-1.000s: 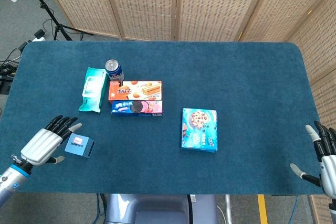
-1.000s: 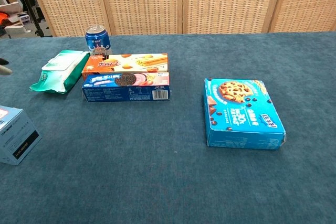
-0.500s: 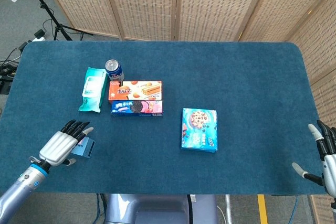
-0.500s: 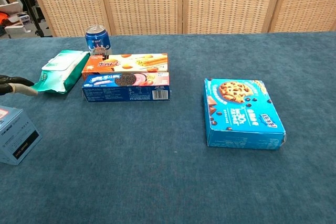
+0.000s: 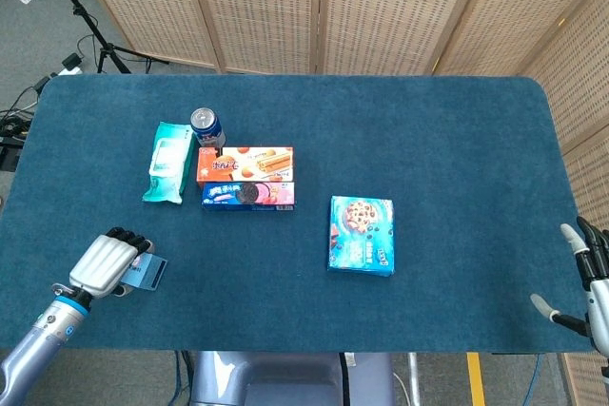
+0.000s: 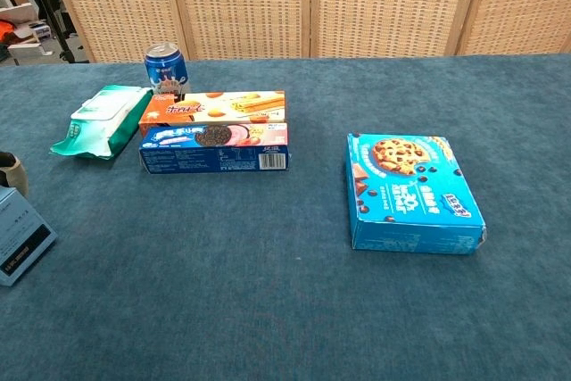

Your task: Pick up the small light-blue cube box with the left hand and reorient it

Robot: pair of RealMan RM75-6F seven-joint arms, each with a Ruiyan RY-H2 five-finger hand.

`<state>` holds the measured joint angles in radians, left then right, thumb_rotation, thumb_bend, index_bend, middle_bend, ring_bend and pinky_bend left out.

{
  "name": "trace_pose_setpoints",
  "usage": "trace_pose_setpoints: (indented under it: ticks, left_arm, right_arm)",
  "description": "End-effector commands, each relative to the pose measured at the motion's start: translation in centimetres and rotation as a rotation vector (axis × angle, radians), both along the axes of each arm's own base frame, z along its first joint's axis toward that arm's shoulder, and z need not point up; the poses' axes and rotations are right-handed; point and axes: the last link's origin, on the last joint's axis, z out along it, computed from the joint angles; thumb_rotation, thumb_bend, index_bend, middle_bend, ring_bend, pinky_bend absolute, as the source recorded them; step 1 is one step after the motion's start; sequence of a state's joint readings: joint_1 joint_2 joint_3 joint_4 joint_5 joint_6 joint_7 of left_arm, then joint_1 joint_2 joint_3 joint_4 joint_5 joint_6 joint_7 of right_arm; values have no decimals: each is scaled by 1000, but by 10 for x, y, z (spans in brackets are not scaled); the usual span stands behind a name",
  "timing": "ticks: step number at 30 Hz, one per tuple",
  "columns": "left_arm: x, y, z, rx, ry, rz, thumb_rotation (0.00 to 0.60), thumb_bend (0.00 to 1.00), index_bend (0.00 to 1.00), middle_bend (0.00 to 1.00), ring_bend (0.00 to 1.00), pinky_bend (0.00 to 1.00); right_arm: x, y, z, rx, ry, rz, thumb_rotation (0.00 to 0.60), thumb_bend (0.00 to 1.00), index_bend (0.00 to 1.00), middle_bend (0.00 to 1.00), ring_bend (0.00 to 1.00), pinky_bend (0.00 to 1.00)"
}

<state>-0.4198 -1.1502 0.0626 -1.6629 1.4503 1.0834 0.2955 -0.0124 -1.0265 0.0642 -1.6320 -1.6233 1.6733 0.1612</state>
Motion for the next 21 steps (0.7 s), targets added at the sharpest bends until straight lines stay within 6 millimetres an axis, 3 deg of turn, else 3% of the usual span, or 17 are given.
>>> trace_pose_setpoints:
  ticks: [1, 4, 5, 9, 12, 21]
  left_arm:
    - [4, 3, 10, 31, -96, -1, 600, 62, 460, 439, 326, 288]
    - [17, 5, 13, 12, -371, -30, 600, 46, 488, 443, 326, 288]
    - [24, 4, 12, -27, -540, -14, 600, 47, 495, 446, 326, 288]
    - [18, 9, 11, -154, -892, 16, 600, 54, 515, 469, 327, 288]
    - [10, 12, -1, -186, -1021, 81, 600, 75, 548, 496, 327, 288]
    - [-11, 26, -39, -214, -1127, 181, 600, 98, 571, 515, 328, 288]
  right_arm:
    - [0, 0, 0, 0, 1, 1, 600, 0, 0, 0, 0, 0]
    - [1, 0, -1, 0, 2, 2, 600, 0, 0, 0, 0, 0]
    - [1, 0, -1, 0, 3, 3, 600, 0, 0, 0, 0, 0]
    - [2, 1, -2, 2, 7, 5, 600, 0, 0, 0, 0, 0]
    - [3, 1, -3, 4, 11, 8, 600, 0, 0, 0, 0, 0]
    - [2, 0, -3, 2, 12, 4, 600, 0, 0, 0, 0, 0]
